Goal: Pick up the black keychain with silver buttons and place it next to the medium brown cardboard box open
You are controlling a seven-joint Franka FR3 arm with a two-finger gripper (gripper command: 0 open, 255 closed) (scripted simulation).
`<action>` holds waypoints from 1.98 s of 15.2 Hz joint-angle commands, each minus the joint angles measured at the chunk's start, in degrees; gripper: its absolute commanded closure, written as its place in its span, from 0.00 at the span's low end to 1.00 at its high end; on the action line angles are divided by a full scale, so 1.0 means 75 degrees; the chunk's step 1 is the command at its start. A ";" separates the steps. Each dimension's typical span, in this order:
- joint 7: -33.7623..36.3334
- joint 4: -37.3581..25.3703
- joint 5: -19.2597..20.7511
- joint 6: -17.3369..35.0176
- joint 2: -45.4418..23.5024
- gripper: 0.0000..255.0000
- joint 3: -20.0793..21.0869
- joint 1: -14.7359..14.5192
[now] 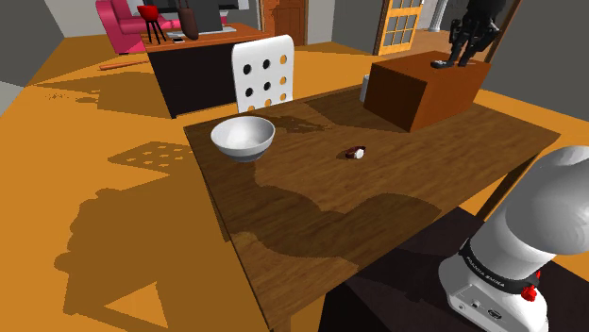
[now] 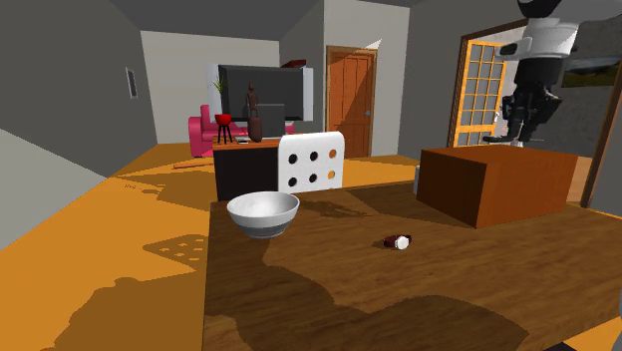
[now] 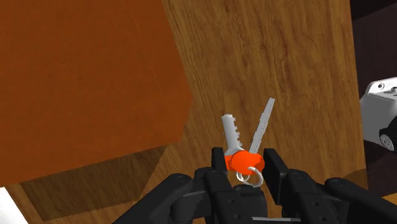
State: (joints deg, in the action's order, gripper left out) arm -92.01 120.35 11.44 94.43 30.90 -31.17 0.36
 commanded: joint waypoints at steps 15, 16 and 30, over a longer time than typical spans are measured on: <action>-0.4214 -0.3076 -0.1444 -0.0109 -0.3401 1.00 -0.3854 -0.0202; -0.4655 -0.3365 -0.1860 -0.0171 -0.3896 1.00 -0.4180 -0.0131; -0.5227 -0.2319 -0.2332 0.1070 -0.4413 1.00 -0.4359 0.0096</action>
State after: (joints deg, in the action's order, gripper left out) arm -131.07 102.34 -5.77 101.70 -1.92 -63.87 1.05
